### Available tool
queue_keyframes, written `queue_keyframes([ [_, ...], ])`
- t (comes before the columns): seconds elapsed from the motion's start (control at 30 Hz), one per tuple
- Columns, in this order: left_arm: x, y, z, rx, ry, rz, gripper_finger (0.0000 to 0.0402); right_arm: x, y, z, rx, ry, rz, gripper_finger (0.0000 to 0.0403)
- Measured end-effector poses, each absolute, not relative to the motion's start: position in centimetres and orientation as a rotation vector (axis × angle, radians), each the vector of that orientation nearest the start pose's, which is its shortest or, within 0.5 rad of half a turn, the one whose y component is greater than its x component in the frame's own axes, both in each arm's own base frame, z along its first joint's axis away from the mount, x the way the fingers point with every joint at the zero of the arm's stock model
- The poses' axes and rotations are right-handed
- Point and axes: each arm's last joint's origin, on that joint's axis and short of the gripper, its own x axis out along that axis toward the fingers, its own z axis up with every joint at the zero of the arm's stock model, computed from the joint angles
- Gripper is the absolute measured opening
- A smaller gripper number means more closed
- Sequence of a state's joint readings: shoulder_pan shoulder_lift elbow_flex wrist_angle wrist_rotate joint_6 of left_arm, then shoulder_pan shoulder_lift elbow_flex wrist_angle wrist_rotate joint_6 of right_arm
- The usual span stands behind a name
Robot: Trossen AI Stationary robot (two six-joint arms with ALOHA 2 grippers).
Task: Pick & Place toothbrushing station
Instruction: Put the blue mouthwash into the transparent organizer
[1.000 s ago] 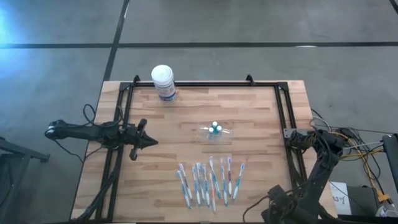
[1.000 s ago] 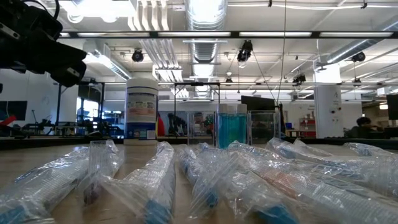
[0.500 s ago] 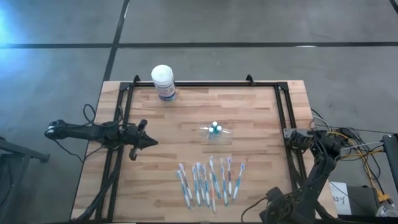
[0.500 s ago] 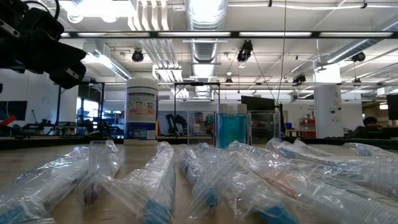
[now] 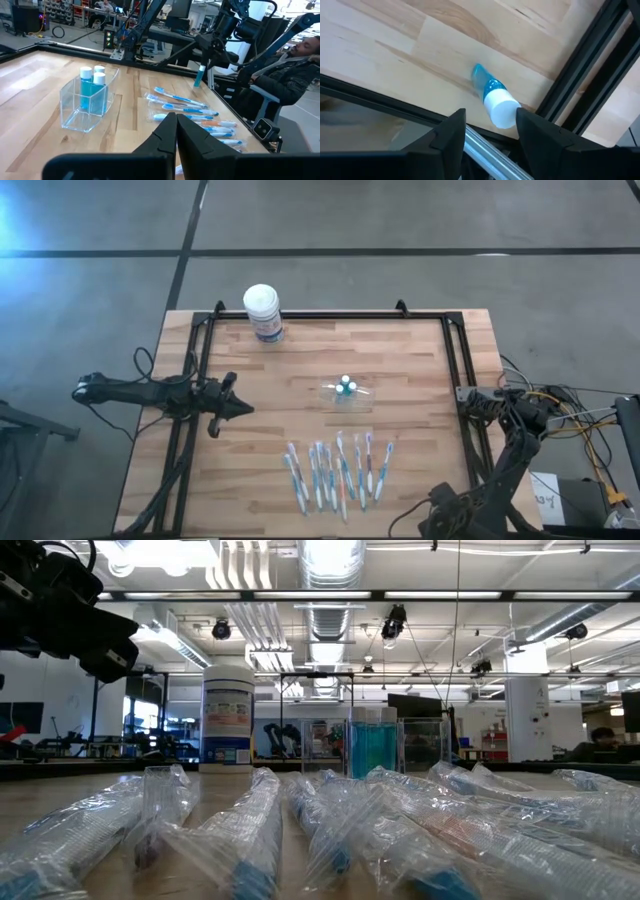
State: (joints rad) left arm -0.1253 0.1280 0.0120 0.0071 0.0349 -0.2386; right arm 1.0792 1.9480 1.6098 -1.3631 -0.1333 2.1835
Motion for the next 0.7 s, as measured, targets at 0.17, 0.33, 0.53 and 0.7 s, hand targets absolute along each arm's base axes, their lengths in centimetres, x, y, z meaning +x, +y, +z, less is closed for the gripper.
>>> queue_keyframes([
  [0.17, 10.36, -1.40, 15.79, -0.232, 0.127, -0.146, 0.0014, 16.31, 31.47, 22.61, 0.749, 1.519, -1.001, 0.0167],
  [0.33, 10.36, -1.40, 15.79, -0.232, 0.127, -0.146, 0.0014, 16.29, 31.48, 22.56, 0.744, 1.518, -0.999, 0.0167],
  [0.53, 10.36, -1.40, 15.80, -0.231, 0.127, -0.146, 0.0014, 16.32, 31.52, 22.62, 0.741, 1.520, -0.990, 0.0166],
  [0.7, 10.36, -1.40, 15.80, -0.230, 0.127, -0.145, 0.0014, 16.42, 31.68, 22.91, 0.749, 1.518, -0.968, 0.0166],
])
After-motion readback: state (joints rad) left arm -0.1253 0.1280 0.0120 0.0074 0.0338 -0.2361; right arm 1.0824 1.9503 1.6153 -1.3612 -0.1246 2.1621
